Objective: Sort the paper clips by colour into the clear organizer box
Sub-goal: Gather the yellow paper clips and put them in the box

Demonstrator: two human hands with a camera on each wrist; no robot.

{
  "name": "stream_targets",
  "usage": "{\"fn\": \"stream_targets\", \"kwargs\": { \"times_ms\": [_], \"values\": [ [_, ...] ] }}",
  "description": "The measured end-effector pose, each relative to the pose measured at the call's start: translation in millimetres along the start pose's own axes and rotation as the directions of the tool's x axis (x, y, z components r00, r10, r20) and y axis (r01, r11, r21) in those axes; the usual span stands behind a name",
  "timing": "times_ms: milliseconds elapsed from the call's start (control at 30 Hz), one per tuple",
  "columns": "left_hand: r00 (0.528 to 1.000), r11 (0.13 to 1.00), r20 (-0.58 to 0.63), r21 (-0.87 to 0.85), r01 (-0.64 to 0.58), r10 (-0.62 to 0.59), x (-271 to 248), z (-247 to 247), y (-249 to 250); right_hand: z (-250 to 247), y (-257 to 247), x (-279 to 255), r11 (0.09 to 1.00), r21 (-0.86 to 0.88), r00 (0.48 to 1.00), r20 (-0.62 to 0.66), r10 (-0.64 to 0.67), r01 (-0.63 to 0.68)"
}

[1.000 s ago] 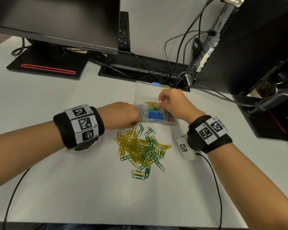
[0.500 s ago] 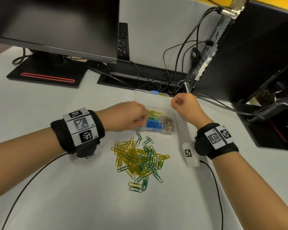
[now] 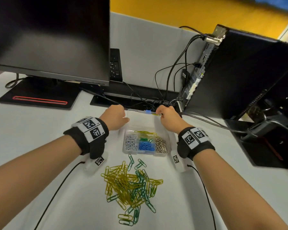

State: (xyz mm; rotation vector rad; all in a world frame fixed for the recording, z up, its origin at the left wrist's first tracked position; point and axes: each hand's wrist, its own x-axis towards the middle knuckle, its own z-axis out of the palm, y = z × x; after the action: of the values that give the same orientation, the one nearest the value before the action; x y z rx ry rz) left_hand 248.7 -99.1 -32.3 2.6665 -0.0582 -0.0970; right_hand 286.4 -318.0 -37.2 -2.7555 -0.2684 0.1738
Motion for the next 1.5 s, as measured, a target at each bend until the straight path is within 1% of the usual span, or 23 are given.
{"fn": "stream_targets", "kwargs": {
  "times_ms": [33, 100, 167, 233, 300, 367, 433, 500, 567, 667, 767, 867, 933, 1000, 1100, 1133, 1167, 1267, 1300, 1367, 1400, 1433, 1500],
  "values": [
    [0.999, 0.999, 0.045, -0.033, 0.032, -0.031, 1, 0, -5, 0, -1, 2, 1.0, 0.004, 0.999, 0.027, 0.022, -0.022],
    [0.988, 0.983, 0.138, -0.159, 0.091, -0.069, 2, 3, -11, -2, -2, 6, 0.998, -0.001, 0.995, 0.088, 0.055, -0.055],
    [0.979, 0.963, 0.188, -0.238, 0.123, -0.078, 2, 5, -11, -2, -1, 6, 0.998, -0.012, 0.988, 0.139, 0.067, -0.066],
    [0.975, 0.959, 0.212, -0.256, 0.121, -0.067, 3, 7, -10, -3, 1, 6, 0.999, 0.033, 0.989, 0.143, 0.038, -0.043],
    [0.971, 0.952, 0.229, -0.277, 0.131, -0.067, 4, 9, -9, -3, 4, 7, 0.994, 0.106, 0.998, 0.063, -0.004, -0.003],
    [0.963, 0.93, 0.255, -0.324, 0.171, -0.088, 5, 11, -11, -5, 7, 8, 0.988, 0.152, 0.999, -0.051, -0.013, 0.02],
    [0.953, 0.91, 0.286, -0.362, 0.2, -0.096, 7, 12, -15, -5, 9, 10, 0.993, 0.113, 0.991, -0.136, -0.019, 0.035],
    [0.946, 0.9, 0.309, -0.378, 0.215, -0.096, 7, 12, -16, -5, 9, 12, 0.999, 0.033, 0.989, -0.146, -0.036, 0.041],
    [0.942, 0.896, 0.321, -0.384, 0.223, -0.097, 7, 12, -17, -4, 6, 12, 0.999, -0.006, 0.996, -0.08, -0.044, 0.044],
    [0.94, 0.892, 0.328, -0.393, 0.223, -0.09, 8, 13, -19, 2, 1, 14, 0.998, -0.056, 0.999, 0.033, -0.006, 0.008],
    [0.943, 0.889, 0.322, -0.402, 0.22, -0.087, 9, 15, -21, 3, -5, 16, 0.997, -0.07, 0.997, 0.071, 0.03, -0.025],
    [0.945, 0.89, 0.317, -0.403, 0.214, -0.084, 10, 16, -22, 6, -6, 19, 0.986, -0.134, 0.979, 0.166, 0.121, -0.099],
    [0.946, 0.895, 0.315, -0.396, 0.206, -0.079, 10, 16, -22, 6, -5, 20, 0.981, -0.153, 0.971, 0.187, 0.146, -0.119],
    [0.948, 0.899, 0.308, -0.391, 0.199, -0.076, 9, 16, -22, 0, -6, 11, 0.988, -0.137, 0.976, 0.194, 0.102, -0.076],
    [0.95, 0.902, 0.302, -0.386, 0.193, -0.074, 10, 17, -21, -13, -12, -7, 0.995, -0.073, 0.98, 0.188, -0.06, 0.074],
    [0.951, 0.903, 0.301, -0.384, 0.191, -0.073, 10, 16, -21, -16, -16, -14, 0.993, -0.058, 0.978, 0.186, -0.092, 0.105],
    [0.951, 0.904, 0.3, -0.383, 0.189, -0.072, 9, 16, -20, -17, -21, -21, 0.991, -0.058, 0.975, 0.192, -0.111, 0.124],
    [0.955, 0.908, 0.29, -0.379, 0.176, -0.064, 8, 15, -19, -15, -31, -37, 0.977, -0.128, 0.966, 0.22, -0.138, 0.169],
    [0.957, 0.913, 0.286, -0.373, 0.166, -0.057, 7, 15, -18, -15, -34, -43, 0.975, -0.123, 0.968, 0.197, -0.156, 0.182],
    [0.96, 0.927, 0.274, -0.346, 0.144, -0.047, 2, 13, -17, -15, -44, -61, 0.975, -0.054, 0.972, 0.107, -0.208, 0.215],
    [0.964, 0.941, 0.261, -0.315, 0.126, -0.042, -1, 12, -17, -13, -48, -72, 0.971, -0.019, 0.968, 0.074, -0.238, 0.24],
    [0.971, 0.96, 0.236, -0.266, 0.092, -0.028, -5, 10, -17, -10, -53, -83, 0.966, 0.006, 0.963, 0.072, -0.26, 0.26],
    [0.985, 0.99, 0.165, -0.137, -0.025, 0.048, -15, 3, -17, -1, -61, -105, 0.959, 0.039, 0.948, 0.143, -0.285, 0.282]
  ]
}}
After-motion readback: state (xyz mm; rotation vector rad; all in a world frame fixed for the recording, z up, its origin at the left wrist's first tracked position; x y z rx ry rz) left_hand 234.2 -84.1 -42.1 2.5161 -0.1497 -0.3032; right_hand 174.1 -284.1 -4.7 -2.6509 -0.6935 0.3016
